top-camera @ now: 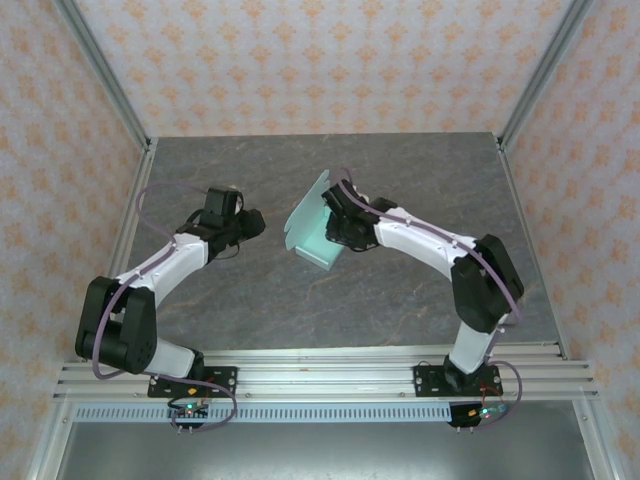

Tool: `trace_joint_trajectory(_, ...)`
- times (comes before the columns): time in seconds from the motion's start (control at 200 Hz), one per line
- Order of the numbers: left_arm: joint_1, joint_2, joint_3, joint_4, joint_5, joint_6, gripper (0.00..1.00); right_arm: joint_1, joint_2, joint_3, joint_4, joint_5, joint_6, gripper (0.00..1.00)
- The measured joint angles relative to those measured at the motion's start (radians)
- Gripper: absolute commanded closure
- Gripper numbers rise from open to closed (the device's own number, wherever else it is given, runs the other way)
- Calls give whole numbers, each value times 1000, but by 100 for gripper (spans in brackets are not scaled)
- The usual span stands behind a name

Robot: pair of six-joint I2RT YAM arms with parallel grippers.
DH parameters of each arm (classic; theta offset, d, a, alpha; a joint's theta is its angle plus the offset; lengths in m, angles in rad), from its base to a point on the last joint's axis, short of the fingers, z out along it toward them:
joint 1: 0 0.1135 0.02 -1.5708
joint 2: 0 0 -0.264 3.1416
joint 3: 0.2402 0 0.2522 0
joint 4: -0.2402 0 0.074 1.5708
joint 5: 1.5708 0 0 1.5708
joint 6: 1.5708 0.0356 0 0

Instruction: Fold the paper box

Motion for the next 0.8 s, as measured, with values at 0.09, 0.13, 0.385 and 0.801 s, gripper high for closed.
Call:
trace_joint_trajectory(0.09,0,-12,-1,-3,-3,7,59,0,67,53,2,-13,-4,75)
trace_joint_trajectory(0.13,0,-16,-1,-3,-4,8,59,0,97,72,2,-15,-7,75)
trace_joint_trajectory(0.385,0,-35,-3,-7,-21,23,59,0,231,142,2,-28,-10,60)
trace_joint_trajectory(0.801,0,-84,-40,-26,-21,33,56,-20,172,130,8,-40,-93,40)
